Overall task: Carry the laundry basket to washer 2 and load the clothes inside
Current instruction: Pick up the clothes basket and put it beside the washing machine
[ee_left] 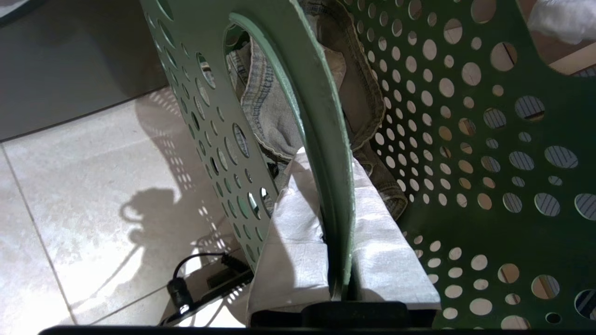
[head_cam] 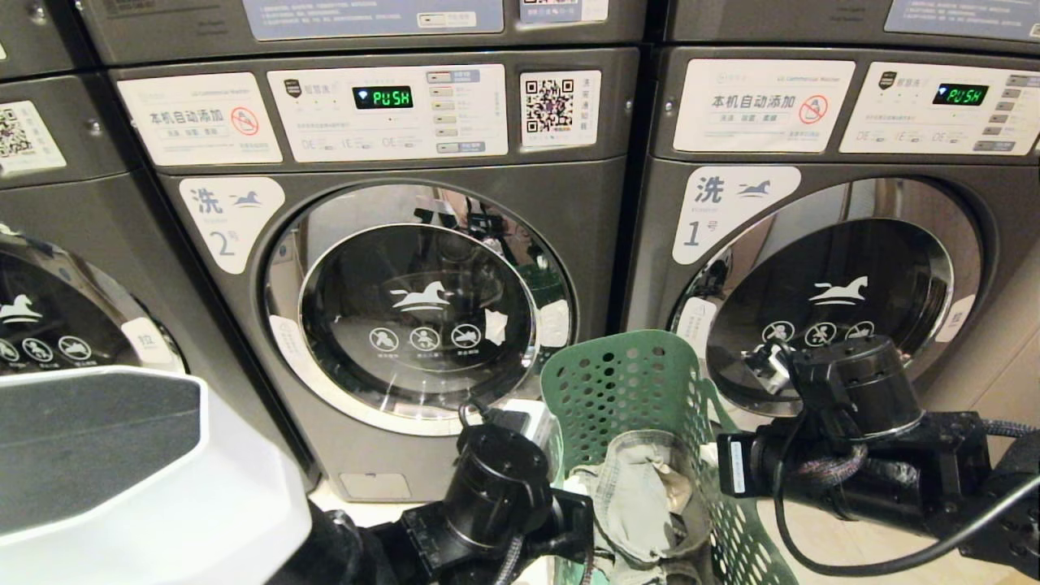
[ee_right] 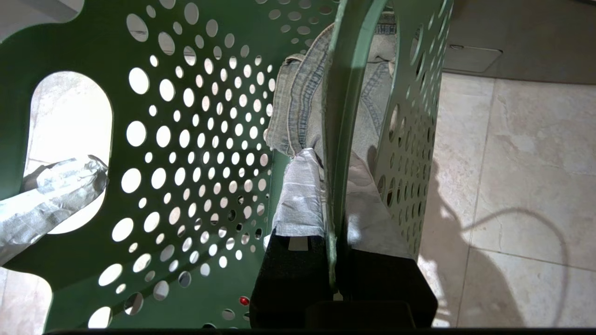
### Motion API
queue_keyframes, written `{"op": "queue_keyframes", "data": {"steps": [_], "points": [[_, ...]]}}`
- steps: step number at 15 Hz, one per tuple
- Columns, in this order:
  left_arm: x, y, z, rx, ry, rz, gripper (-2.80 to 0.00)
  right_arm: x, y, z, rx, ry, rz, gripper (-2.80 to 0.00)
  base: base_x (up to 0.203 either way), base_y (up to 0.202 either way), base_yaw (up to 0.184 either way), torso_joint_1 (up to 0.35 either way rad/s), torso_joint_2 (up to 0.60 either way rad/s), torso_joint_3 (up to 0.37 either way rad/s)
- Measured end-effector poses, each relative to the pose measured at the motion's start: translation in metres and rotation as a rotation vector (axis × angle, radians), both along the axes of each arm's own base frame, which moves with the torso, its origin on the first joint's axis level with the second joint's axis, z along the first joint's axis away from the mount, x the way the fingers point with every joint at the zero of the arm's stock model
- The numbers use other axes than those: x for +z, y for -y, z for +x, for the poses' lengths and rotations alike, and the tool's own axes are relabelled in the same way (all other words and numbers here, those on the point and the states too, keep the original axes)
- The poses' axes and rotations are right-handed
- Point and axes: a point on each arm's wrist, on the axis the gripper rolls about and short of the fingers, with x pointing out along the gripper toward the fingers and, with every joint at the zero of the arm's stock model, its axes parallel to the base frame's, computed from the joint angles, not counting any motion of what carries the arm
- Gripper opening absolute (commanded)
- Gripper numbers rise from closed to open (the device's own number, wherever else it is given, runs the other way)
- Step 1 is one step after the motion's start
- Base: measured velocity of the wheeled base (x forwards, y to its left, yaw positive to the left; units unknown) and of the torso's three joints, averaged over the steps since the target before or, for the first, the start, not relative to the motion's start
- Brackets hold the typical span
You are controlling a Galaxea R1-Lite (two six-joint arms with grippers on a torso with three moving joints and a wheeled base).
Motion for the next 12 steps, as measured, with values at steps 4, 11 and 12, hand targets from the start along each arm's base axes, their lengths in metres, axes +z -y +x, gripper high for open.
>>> {"op": "queue_keyframes", "data": {"steps": [4, 11, 12], "points": [[-0.004, 0.023, 0.017, -0.002, 0.021, -0.031, -2.80, -0.005, 0.011, 0.006, -0.035, -0.014, -0.022, -2.80, 0.000, 0.000, 0.000, 0.000, 0.00, 0.000], [-0.032, 0.050, 0.034, -0.038, 0.054, 0.026, -2.80, -0.018, 0.023, 0.016, -0.089, -0.056, -0.040, -2.80, 0.000, 0.000, 0.000, 0.000, 0.00, 0.000], [-0.035, 0.051, 0.035, -0.038, 0.053, 0.033, -2.80, -0.020, 0.025, 0.019, -0.099, -0.050, -0.036, -2.80, 0.000, 0.000, 0.000, 0.000, 0.00, 0.000]]}}
